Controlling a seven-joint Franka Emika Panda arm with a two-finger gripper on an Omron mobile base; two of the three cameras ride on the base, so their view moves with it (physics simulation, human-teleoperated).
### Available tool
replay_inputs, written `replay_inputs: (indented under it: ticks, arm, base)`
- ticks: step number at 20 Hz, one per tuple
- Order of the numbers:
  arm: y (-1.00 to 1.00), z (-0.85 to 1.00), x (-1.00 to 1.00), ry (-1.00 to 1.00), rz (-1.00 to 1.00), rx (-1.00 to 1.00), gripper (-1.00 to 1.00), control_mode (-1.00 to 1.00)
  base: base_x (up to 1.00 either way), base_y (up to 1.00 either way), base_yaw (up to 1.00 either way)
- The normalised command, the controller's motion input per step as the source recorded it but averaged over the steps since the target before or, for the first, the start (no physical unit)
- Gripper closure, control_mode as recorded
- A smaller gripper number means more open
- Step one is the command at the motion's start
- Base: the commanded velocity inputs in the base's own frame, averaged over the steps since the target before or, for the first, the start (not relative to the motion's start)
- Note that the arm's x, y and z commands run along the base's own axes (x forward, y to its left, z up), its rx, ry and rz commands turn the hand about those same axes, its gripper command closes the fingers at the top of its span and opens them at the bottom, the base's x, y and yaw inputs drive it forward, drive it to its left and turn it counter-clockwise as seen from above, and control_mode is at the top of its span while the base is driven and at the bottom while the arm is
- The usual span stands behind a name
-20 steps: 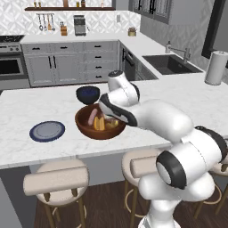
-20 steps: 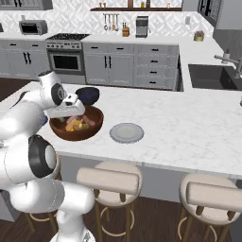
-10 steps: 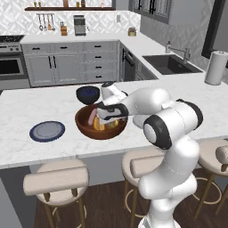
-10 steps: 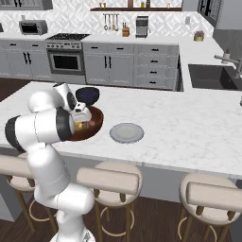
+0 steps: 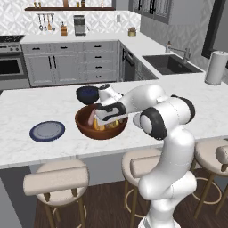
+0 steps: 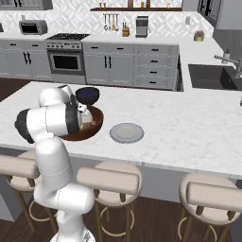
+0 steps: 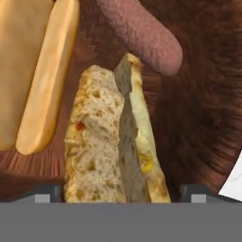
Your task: Place one bun and one sausage from the bowl on each plate.
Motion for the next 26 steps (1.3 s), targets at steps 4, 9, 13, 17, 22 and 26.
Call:
replay_inputs:
  ticks: [4, 9, 13, 17, 22, 26]
  arm:
    - [0.00, -0.29, -0.01, 0.00, 0.00, 0.00, 1.00, -1.00]
    - [0.00, -0.01, 0.00, 0.00, 0.00, 0.00, 1.00, -1.00]
    - [-0.02, 0.32, -0.11, -0.11, -0.01, 0.02, 1.00, -1.00]
    - [-0.62, 0.99, -0.83, -0.41, -0.14, 0.18, 1.00, -1.00]
    - [-0.96, 1.00, -1.00, -0.44, -0.12, 0.17, 1.00, -1.00]
    - [-1.00, 0.64, -0.49, -0.15, -0.25, 0.05, 1.00, -1.00]
  base:
    - [0.00, 0.00, 0.00]
    - [0.00, 0.00, 0.00]
    - [0.00, 0.00, 0.00]
    - [0.00, 0.00, 0.00]
    - [0.00, 0.00, 0.00]
    - [0.00, 0.00, 0.00]
